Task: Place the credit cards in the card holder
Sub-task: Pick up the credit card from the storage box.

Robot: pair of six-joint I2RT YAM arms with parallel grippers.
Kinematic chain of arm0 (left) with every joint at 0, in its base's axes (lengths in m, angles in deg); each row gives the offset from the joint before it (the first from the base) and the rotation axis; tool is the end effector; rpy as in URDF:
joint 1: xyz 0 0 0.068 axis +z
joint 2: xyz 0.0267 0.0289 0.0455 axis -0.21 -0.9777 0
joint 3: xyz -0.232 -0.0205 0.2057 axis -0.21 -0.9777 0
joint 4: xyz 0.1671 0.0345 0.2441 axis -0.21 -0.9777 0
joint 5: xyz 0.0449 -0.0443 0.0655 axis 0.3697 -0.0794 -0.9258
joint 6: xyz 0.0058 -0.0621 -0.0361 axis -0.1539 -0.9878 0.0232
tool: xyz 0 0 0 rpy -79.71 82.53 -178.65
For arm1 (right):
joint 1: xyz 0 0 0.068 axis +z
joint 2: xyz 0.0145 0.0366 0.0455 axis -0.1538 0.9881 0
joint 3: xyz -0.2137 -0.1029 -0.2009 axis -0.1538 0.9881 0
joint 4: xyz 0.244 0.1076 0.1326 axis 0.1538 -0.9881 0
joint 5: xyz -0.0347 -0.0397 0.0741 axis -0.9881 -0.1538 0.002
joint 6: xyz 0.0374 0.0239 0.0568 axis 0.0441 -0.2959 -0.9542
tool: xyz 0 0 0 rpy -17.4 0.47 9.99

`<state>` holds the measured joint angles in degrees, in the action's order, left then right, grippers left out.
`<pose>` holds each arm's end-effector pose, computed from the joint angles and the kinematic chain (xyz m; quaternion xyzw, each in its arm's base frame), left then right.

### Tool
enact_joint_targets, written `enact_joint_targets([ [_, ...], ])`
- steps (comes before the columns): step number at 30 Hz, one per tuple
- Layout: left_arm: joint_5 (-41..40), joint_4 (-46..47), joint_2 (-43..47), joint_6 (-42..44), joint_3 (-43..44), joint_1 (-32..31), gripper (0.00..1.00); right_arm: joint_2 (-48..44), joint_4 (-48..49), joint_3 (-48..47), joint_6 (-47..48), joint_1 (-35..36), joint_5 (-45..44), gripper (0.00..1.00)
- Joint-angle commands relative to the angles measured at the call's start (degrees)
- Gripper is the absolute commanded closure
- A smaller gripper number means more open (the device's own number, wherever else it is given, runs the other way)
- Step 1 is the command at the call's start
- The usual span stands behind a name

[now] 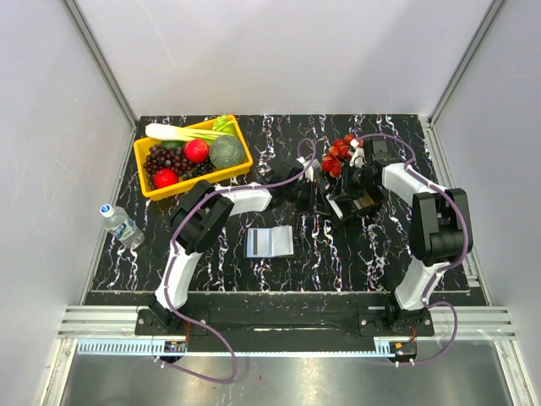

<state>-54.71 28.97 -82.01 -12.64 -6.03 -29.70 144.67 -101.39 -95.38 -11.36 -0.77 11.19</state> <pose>0.3829 -0.3847 0.1400 0.1198 0.8606 -0.4698 0.1560 0.4110 0.0872 0.1896 -0.0256 0.9394 0.2789 0.1976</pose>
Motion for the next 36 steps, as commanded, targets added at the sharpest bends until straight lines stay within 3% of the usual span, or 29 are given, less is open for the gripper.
enact_joint_targets([
  [1,1.45,2.61,0.05,-0.80,1.68,0.34,0.78,-1.99,0.33,-0.38,0.25,-0.25,1.99,0.81],
  [5,1.54,2.70,0.05,-0.81,1.76,0.43,0.78,-1.90,-0.11,-0.46,0.43,-0.25,1.37,0.87],
  [9,1.54,2.79,0.14,-0.89,1.68,0.34,0.78,-2.95,-0.11,-0.38,0.52,-0.34,-0.03,1.00],
  [18,1.19,3.23,0.84,-0.89,0.53,0.43,0.78,-7.52,-0.02,-0.64,1.13,-0.61,-9.52,1.00],
  [31,1.02,4.10,2.16,-0.98,-0.87,0.60,0.78,-11.82,1.47,0.85,0.87,-0.61,-12.25,1.00],
  [36,-0.04,5.77,5.32,-1.07,-3.59,1.13,0.70,-17.10,2.52,1.38,0.60,-0.61,-17.78,1.00],
])
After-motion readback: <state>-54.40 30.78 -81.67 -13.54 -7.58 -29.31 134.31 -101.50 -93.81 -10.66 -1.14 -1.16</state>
